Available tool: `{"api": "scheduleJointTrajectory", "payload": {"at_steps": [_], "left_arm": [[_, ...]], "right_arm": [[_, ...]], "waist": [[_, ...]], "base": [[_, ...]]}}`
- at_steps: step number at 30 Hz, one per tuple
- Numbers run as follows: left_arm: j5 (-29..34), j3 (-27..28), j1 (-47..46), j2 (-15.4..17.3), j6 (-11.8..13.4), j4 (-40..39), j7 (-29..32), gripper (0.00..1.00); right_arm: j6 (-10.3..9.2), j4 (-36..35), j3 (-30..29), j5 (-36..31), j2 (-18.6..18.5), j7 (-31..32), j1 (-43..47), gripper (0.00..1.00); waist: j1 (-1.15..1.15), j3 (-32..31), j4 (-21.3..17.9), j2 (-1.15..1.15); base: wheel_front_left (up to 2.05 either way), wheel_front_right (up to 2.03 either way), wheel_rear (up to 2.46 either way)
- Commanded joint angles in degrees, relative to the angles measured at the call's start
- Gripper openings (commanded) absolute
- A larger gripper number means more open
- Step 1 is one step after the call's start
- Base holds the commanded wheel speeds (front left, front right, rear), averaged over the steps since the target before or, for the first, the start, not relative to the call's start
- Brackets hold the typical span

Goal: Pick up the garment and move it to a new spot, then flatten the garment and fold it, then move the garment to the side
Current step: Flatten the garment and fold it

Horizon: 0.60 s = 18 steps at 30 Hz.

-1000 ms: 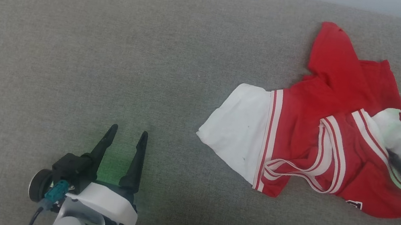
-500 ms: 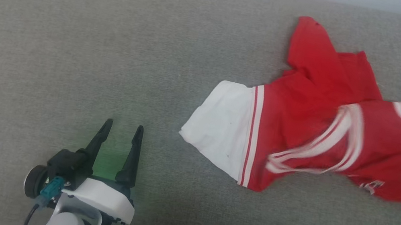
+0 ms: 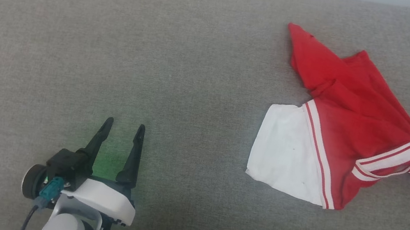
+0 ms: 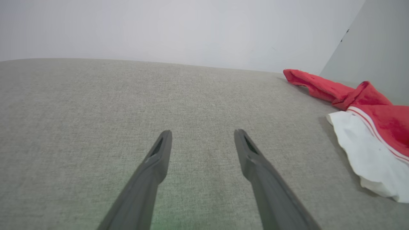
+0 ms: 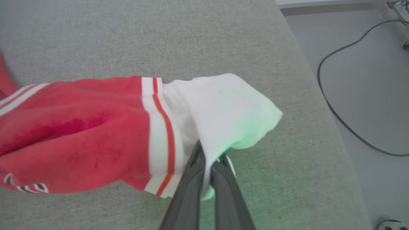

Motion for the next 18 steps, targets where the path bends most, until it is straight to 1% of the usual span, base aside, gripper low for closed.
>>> {"api": "scheduleJointTrajectory", "payload": {"at_steps": [1,3,4,5,6,8,12,13,16,18], "left_arm": [[0.81,0.42,-0.18,-0.09,-0.16,0.06,-0.27,1.00],[1.19,0.67,-0.12,-0.10,-0.47,0.31,-0.27,1.00],[1.32,0.70,-0.27,-0.10,-0.67,0.35,-0.27,1.00],[1.57,0.68,-0.49,-0.09,-1.00,0.52,-0.28,1.00],[1.75,0.66,-0.87,-0.09,-1.28,0.72,-0.28,1.00],[2.64,0.73,-2.03,0.15,-2.05,0.83,-0.28,1.00],[4.32,-0.30,-4.59,2.34,-3.43,1.71,-0.28,1.00],[4.84,-1.61,-6.82,3.79,-3.99,2.50,-0.28,1.00],[4.37,-4.57,-10.63,6.38,-4.47,4.09,1.52,1.00],[2.96,-7.29,-13.65,8.03,-4.61,5.14,5.17,1.00]], "right_arm": [[-0.09,0.21,0.20,-0.27,1.20,-0.68,0.39,0.00],[-0.09,1.05,-0.01,-0.93,2.18,-1.95,-0.01,0.00],[-0.09,1.39,-0.30,-1.20,2.70,-2.98,-0.27,0.24],[-0.09,2.05,-0.62,-1.69,3.24,-4.29,-0.43,0.64],[-0.09,2.56,-0.95,-2.29,3.55,-5.77,-0.44,1.00],[-0.09,3.58,-1.98,-3.22,4.29,-9.50,-0.69,1.00],[-0.09,4.57,-4.12,-4.52,5.19,-16.64,0.82,1.00],[-0.09,3.90,-5.27,-4.72,6.35,-19.04,1.40,1.00],[-0.08,0.54,-6.69,-5.52,7.76,-20.96,2.81,1.00],[-0.08,-3.66,-7.21,-6.97,9.05,-21.46,3.84,1.00]], "waist": [[0.00,-0.22,-0.32,0.00],[0.00,-0.55,-0.81,0.00],[0.00,-0.74,-1.00,0.00],[0.00,-1.01,-1.20,0.00],[0.00,-1.29,-1.38,0.00],[0.00,-1.89,-1.89,0.00],[0.00,-3.39,-3.34,0.00],[0.00,-4.07,-4.46,0.00],[0.00,-4.98,-6.52,0.00],[0.00,-5.49,-8.14,0.00]], "base": [[0.00,0.00,0.00],[0.00,0.00,0.00],[0.00,0.00,0.00],[0.00,0.00,0.00],[0.00,0.00,0.00],[0.00,0.00,0.00],[0.00,0.00,0.00],[0.00,0.00,0.00],[0.00,0.00,0.00],[0.00,0.00,0.00]]}}
